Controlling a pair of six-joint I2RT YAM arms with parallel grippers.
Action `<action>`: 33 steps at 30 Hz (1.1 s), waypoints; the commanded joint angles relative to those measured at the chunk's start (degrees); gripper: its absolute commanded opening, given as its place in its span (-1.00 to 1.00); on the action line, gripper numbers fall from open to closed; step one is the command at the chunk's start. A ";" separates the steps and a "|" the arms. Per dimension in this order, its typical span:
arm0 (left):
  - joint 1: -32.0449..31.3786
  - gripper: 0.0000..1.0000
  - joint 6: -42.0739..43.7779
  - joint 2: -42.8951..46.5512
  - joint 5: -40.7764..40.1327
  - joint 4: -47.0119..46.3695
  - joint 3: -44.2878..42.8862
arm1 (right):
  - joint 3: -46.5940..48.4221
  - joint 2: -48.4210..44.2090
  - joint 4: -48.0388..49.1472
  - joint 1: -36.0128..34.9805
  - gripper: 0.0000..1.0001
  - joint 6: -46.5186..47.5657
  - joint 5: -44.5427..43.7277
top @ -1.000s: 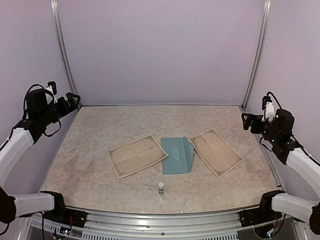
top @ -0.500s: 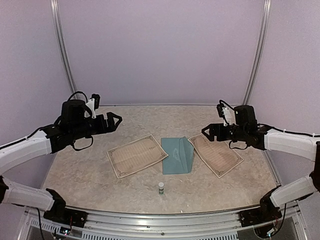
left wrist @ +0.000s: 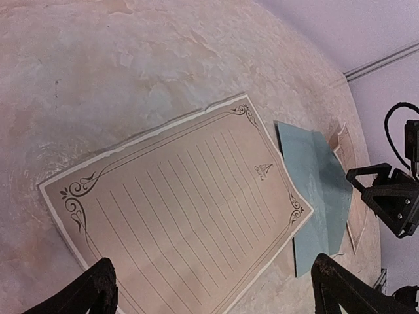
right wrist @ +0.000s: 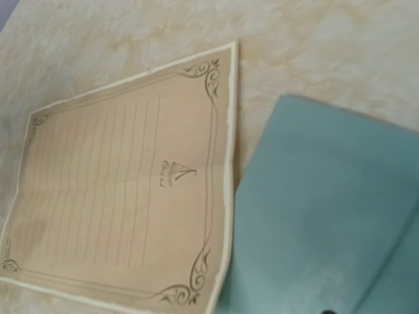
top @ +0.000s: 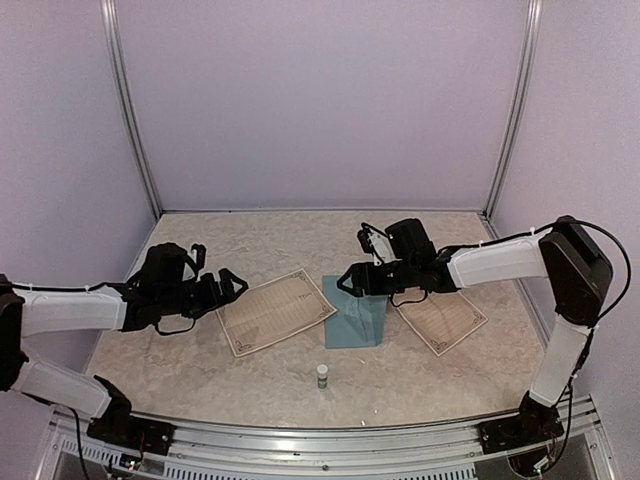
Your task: Place the letter into the envelope and seal it
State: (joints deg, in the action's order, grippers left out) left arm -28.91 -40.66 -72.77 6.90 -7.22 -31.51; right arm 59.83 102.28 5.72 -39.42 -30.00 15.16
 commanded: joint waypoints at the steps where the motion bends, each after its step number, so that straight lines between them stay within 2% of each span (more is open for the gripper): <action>1: 1.92 0.98 -2.27 -0.43 3.03 -3.82 2.75 | 3.41 4.66 1.34 -1.49 0.34 -3.09 1.85; 11: 3.14 0.98 -1.12 -2.23 4.69 -4.72 4.73 | 5.61 11.48 3.94 -3.37 0.19 -7.57 4.67; 30: 1.59 0.98 -1.25 -9.28 4.87 -5.41 4.64 | 6.14 15.55 7.66 -4.50 -0.07 -13.23 7.65; 33: 1.25 0.98 -1.39 -10.05 4.98 -5.77 4.62 | 6.22 15.92 8.86 -4.50 -0.22 -13.89 8.23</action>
State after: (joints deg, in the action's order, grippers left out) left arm -27.07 -42.04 -81.65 11.62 -11.20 -27.27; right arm 64.86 116.84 11.92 -43.09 -42.37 22.06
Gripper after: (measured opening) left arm 0.989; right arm 0.437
